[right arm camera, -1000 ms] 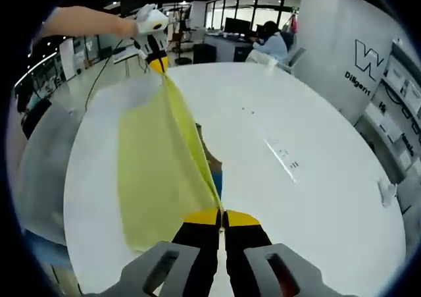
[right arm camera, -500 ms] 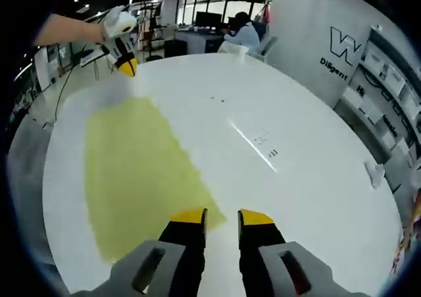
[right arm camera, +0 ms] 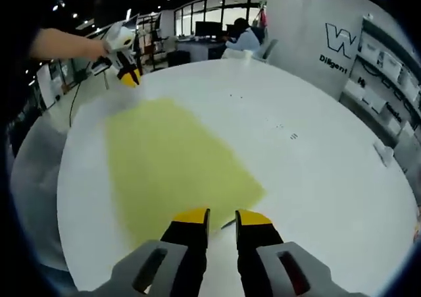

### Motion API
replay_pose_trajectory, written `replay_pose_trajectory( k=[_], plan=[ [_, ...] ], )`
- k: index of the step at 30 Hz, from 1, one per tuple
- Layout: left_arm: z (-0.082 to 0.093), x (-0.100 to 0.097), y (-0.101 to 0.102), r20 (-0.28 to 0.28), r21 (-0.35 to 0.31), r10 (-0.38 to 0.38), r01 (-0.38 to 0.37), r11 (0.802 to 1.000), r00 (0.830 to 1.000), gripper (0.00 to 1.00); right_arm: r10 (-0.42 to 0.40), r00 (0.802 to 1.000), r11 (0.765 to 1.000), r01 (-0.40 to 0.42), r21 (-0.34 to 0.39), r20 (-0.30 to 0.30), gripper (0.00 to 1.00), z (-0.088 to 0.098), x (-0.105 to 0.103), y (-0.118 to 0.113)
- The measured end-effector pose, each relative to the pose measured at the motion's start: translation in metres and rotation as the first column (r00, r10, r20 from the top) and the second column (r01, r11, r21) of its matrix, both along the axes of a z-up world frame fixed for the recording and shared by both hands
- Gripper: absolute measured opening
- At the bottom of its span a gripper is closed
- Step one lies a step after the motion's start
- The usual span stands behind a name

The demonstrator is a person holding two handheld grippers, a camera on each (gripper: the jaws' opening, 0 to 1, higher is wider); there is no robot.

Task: Fold the garment on the visible template until the final outline fits inside the template.

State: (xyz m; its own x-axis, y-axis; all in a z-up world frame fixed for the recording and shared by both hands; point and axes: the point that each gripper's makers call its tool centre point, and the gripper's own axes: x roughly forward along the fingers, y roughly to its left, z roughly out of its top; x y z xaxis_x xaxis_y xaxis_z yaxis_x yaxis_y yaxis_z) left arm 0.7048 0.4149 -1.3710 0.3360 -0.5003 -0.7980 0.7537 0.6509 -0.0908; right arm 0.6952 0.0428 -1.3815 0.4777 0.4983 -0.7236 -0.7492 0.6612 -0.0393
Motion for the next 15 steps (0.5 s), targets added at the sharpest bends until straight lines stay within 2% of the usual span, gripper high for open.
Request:
replay_pose_trajectory(
  k=[4,6,7,15],
  plan=[
    [-0.009,-0.017,0.001,0.005,-0.008,0.016,-0.016,1.000,1.000,0.18,-0.021,1.000,0.998,0.021,0.056,0.001,0.13,-0.004,-0.015,0.003],
    [-0.009,-0.022,0.001,0.012,-0.032,0.047,-0.047,0.998,0.999,0.19,-0.031,0.999,0.996,0.030,0.082,0.008,0.14,-0.004,-0.025,0.006],
    [-0.009,-0.025,-0.001,0.018,-0.071,0.077,-0.076,0.995,0.997,0.18,-0.037,0.999,0.995,0.037,0.087,0.003,0.15,-0.005,-0.030,0.007],
    [-0.025,-0.064,0.005,0.009,-0.124,0.146,-0.144,0.982,0.989,0.23,-0.053,0.999,0.992,0.054,0.118,-0.012,0.17,-0.019,-0.071,0.012]
  ],
)
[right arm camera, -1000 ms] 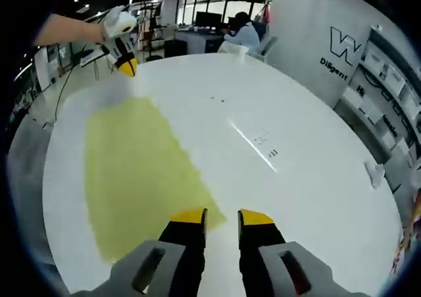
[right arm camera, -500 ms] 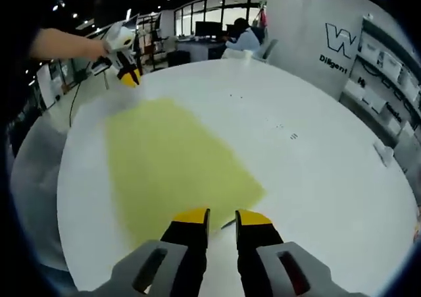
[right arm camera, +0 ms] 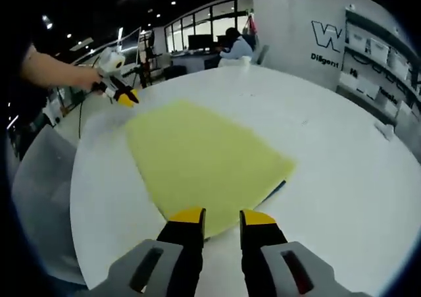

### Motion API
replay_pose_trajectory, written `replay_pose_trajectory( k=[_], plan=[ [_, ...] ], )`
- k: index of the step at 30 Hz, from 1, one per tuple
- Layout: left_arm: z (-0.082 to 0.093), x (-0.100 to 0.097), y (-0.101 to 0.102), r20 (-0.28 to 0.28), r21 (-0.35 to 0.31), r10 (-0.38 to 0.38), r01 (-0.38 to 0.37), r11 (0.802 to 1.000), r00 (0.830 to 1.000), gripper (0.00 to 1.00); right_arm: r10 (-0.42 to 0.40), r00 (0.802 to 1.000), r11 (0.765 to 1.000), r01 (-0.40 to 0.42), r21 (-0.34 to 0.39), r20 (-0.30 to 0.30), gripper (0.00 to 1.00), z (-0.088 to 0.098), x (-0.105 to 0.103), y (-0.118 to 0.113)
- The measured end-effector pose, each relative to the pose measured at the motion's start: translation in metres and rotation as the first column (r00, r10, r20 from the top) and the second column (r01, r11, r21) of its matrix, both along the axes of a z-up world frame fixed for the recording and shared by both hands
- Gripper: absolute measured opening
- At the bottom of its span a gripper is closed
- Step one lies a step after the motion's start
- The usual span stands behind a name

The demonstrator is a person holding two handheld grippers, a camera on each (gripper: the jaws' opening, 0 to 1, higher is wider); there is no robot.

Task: Fold the garment on the visible template until the final outline fits inside the template.

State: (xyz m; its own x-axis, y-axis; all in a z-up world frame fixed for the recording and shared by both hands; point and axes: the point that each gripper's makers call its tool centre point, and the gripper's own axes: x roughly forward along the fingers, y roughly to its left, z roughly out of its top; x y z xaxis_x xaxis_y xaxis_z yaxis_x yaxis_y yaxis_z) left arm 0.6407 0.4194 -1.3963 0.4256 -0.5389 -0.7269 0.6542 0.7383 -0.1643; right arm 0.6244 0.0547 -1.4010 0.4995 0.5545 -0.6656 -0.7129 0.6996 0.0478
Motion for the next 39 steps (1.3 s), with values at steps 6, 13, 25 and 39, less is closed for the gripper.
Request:
replay_pose_trajectory(
  k=[6,13,25,39],
  plan=[
    [-0.011,-0.025,0.000,0.000,-0.045,0.055,-0.054,0.997,0.999,0.24,-0.047,0.999,0.999,0.046,0.020,0.013,0.18,-0.008,-0.020,0.004],
    [-0.024,-0.033,-0.012,-0.016,-0.088,0.083,-0.084,0.993,0.996,0.29,-0.115,0.993,0.993,0.114,0.037,0.024,0.21,-0.011,-0.028,0.005],
    [-0.043,-0.021,-0.029,-0.033,-0.094,0.167,-0.170,0.981,0.985,0.21,-0.210,0.977,0.977,0.211,0.037,-0.027,0.18,-0.035,-0.039,0.006],
    [-0.045,-0.023,-0.036,-0.036,-0.107,0.176,-0.179,0.978,0.984,0.15,-0.232,0.972,0.970,0.233,0.070,-0.029,0.13,-0.033,-0.030,0.008]
  ],
)
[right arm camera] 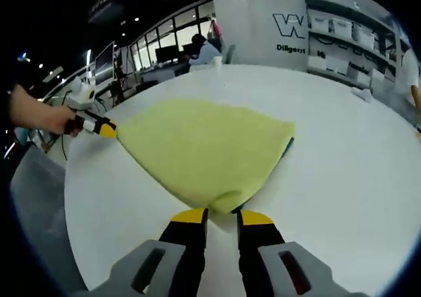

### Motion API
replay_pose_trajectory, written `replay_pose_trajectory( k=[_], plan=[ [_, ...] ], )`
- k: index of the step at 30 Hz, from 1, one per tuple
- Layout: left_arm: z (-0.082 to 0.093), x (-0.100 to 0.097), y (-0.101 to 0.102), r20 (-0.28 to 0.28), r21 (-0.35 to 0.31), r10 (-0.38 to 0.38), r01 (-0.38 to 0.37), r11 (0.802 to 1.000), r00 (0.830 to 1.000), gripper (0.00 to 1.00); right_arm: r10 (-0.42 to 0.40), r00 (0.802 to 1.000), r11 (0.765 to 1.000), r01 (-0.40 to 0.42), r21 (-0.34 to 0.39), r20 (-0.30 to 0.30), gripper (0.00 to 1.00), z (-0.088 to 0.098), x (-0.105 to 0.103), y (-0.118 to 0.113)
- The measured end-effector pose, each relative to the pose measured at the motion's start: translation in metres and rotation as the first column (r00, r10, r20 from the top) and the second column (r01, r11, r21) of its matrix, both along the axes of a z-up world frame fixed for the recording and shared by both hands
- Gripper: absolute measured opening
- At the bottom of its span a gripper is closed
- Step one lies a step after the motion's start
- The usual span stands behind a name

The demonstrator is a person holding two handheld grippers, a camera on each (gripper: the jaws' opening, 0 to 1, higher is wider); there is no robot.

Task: Fold the garment on the visible template until the final outline fits inside the template.

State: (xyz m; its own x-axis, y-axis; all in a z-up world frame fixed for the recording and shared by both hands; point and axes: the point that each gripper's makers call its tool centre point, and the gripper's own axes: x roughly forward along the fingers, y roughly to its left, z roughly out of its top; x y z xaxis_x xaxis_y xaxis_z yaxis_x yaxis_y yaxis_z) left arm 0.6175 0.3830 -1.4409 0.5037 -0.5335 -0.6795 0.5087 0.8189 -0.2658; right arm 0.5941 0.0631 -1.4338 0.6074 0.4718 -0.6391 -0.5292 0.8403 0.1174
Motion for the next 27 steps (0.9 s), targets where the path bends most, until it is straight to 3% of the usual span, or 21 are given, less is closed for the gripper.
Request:
replay_pose_trajectory(
  k=[8,12,21,27],
  plan=[
    [0.001,-0.004,0.002,0.003,0.015,-0.030,0.030,0.999,1.000,0.03,0.009,1.000,1.000,-0.009,0.000,-0.013,0.12,-0.005,0.001,0.005],
    [0.002,-0.006,0.003,0.004,0.013,-0.033,0.033,0.999,0.999,0.02,0.042,0.999,0.999,-0.042,-0.020,-0.017,0.00,-0.006,-0.002,0.005],
    [0.005,-0.006,0.007,0.029,0.031,-0.095,0.094,0.995,0.995,0.01,0.114,0.994,0.993,-0.113,-0.036,0.002,0.00,-0.002,-0.003,0.000],
    [0.009,-0.008,0.018,0.047,0.054,-0.160,0.157,0.986,0.986,0.00,0.138,0.990,0.990,-0.138,-0.041,-0.006,0.00,0.000,-0.006,-0.018]
  ],
)
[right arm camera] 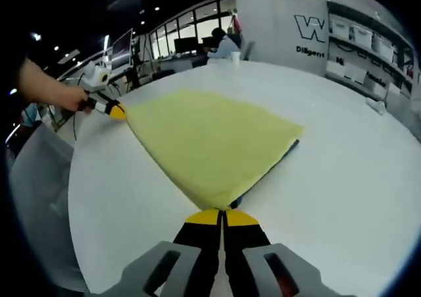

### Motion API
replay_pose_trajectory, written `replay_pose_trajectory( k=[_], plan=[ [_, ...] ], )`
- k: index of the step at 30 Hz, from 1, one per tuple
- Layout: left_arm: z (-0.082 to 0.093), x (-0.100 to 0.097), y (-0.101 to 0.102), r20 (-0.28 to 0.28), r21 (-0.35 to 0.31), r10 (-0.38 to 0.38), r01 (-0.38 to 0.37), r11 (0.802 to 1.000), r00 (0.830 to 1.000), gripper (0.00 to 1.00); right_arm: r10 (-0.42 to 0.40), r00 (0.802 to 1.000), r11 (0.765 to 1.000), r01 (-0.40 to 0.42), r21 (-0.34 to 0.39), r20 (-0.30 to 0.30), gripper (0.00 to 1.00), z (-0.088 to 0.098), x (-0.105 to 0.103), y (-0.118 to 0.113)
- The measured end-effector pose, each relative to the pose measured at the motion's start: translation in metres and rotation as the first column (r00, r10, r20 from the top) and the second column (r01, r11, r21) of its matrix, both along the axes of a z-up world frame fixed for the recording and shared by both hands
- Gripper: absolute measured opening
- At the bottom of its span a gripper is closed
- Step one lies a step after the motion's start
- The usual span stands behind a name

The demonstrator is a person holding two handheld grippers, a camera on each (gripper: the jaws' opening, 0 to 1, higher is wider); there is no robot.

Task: Fold the garment on the visible template until the final outline fits inside the template.

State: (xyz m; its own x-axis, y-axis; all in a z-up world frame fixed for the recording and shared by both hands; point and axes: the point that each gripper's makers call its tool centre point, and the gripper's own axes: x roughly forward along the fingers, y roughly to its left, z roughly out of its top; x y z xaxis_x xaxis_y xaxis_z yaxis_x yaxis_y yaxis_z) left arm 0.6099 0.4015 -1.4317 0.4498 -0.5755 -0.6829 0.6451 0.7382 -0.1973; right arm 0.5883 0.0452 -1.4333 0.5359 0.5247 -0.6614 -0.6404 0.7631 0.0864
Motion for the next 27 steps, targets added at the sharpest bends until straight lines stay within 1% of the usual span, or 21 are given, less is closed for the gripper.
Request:
replay_pose_trajectory(
  k=[1,5,6,8,9,10,11,12,13,15,18,19,22,27],
  plan=[
    [0.001,-0.001,0.002,0.008,0.012,-0.019,0.019,1.000,1.000,0.00,0.012,1.000,1.000,-0.012,0.006,-0.003,0.00,0.000,-0.002,0.000],
    [-0.002,-0.004,0.005,0.007,0.032,-0.051,0.051,0.998,0.999,0.00,0.084,0.996,0.996,-0.085,-0.026,-0.022,0.00,-0.004,-0.013,0.003],
    [-0.002,-0.006,0.005,0.006,0.038,-0.061,0.061,0.997,0.998,0.00,0.110,0.994,0.992,-0.110,-0.055,-0.014,0.00,-0.006,-0.014,0.002],
    [-0.004,-0.009,0.006,0.009,0.060,-0.092,0.091,0.994,0.996,0.01,0.127,0.992,0.990,-0.128,-0.066,-0.013,0.00,-0.007,-0.017,0.005],
    [-0.004,-0.011,0.006,0.009,0.064,-0.096,0.095,0.993,0.995,0.01,0.145,0.989,0.986,-0.146,-0.080,-0.011,0.00,-0.007,-0.018,0.005],
    [-0.004,-0.012,0.006,0.010,0.066,-0.096,0.096,0.993,0.995,0.01,0.181,0.983,0.978,-0.181,-0.099,-0.009,0.00,-0.008,-0.022,0.008],
    [-0.003,-0.013,0.007,0.007,0.065,-0.095,0.094,0.993,0.995,0.01,0.194,0.981,0.976,-0.194,-0.103,-0.009,0.00,-0.008,-0.023,0.010],
    [-0.003,-0.014,0.009,0.005,0.064,-0.094,0.093,0.994,0.996,0.01,0.236,0.972,0.964,-0.235,-0.127,-0.012,0.00,-0.010,-0.029,0.012],
    [-0.003,-0.015,0.010,0.004,0.067,-0.095,0.094,0.993,0.995,0.01,0.257,0.966,0.955,-0.257,-0.148,-0.015,0.00,-0.012,-0.032,0.012],
    [-0.003,-0.019,0.012,-0.001,0.066,-0.097,0.097,0.993,0.995,0.01,0.251,0.968,0.958,-0.252,-0.136,-0.021,0.00,-0.015,-0.038,0.012],
    [-0.003,-0.026,0.014,-0.004,0.065,-0.100,0.100,0.993,0.995,0.01,0.255,0.967,0.958,-0.255,-0.130,-0.018,0.00,-0.012,-0.045,0.013],
    [-0.003,-0.029,0.015,-0.006,0.064,-0.102,0.102,0.993,0.995,0.01,0.275,0.961,0.951,-0.274,-0.145,-0.014,0.00,-0.012,-0.050,0.015],
    [-0.003,-0.038,0.017,-0.014,0.058,-0.097,0.098,0.994,0.995,0.01,0.307,0.952,0.939,-0.304,-0.161,-0.012,0.00,-0.012,-0.059,0.018],
    [-0.001,-0.057,0.018,-0.022,0.045,-0.090,0.091,0.995,0.996,0.01,0.298,0.954,0.942,-0.296,-0.160,-0.012,0.00,-0.011,-0.067,0.019]
  ],
)
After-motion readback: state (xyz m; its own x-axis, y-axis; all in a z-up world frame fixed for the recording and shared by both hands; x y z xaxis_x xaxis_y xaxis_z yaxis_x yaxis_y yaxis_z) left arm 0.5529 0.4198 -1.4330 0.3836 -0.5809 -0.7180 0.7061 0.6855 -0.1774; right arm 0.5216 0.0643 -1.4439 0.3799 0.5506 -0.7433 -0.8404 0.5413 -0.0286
